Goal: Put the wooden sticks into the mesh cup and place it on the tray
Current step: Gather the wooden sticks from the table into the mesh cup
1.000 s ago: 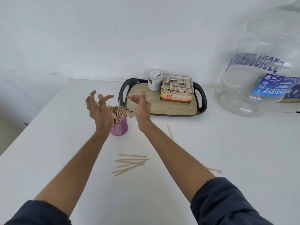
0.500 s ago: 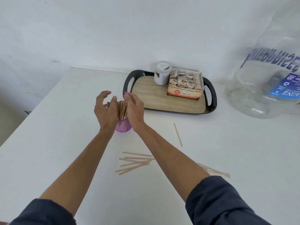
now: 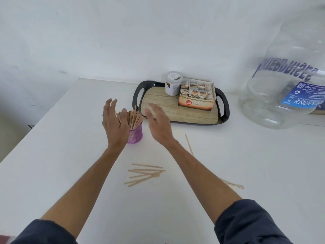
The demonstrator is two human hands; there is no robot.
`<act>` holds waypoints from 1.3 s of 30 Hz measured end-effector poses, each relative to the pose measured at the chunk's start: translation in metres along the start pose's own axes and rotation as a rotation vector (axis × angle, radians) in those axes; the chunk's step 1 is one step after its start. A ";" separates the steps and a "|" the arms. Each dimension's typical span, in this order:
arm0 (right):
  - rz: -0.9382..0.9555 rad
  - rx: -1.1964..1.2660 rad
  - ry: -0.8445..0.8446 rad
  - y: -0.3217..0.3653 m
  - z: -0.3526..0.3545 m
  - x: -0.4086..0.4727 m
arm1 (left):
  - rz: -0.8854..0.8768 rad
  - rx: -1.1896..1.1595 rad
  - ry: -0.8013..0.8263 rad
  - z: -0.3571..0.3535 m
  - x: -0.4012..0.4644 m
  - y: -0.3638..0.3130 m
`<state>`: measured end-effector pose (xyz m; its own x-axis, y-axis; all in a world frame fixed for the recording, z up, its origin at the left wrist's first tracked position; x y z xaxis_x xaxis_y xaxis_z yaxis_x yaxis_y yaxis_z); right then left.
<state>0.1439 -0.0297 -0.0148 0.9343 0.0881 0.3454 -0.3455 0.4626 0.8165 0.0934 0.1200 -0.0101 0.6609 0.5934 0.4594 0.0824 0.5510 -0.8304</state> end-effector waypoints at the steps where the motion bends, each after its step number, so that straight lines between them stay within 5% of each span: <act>1: -0.018 -0.039 -0.013 -0.009 0.012 -0.003 | -0.062 0.001 -0.036 0.005 -0.007 -0.006; 7: -0.054 -0.640 0.106 -0.079 0.078 -0.035 | -0.346 0.021 0.034 0.022 -0.057 -0.012; 16: -0.173 -0.725 0.139 -0.114 0.126 -0.069 | -0.391 0.405 0.746 0.012 -0.121 0.018; 23: -0.117 -0.785 0.260 -0.118 0.157 -0.090 | -0.450 0.565 0.829 0.016 -0.129 0.020; 39: -0.216 -0.681 0.376 -0.130 0.234 -0.164 | -0.514 0.389 0.807 0.008 -0.159 -0.004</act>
<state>0.0152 -0.3104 -0.0694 0.9832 0.1704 -0.0658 -0.1379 0.9286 0.3445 -0.0183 0.0280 -0.0772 0.9297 -0.2583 0.2627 0.3441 0.8635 -0.3687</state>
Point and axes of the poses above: each hand's wrist, its own x-axis towards the middle knuckle, its own z-axis out of the back of the hand, y = z × x, the point moved 4 cm from there along x, towards the middle knuckle, and after that the axes turned 7 degrees about -y, right-handed, at the moved point
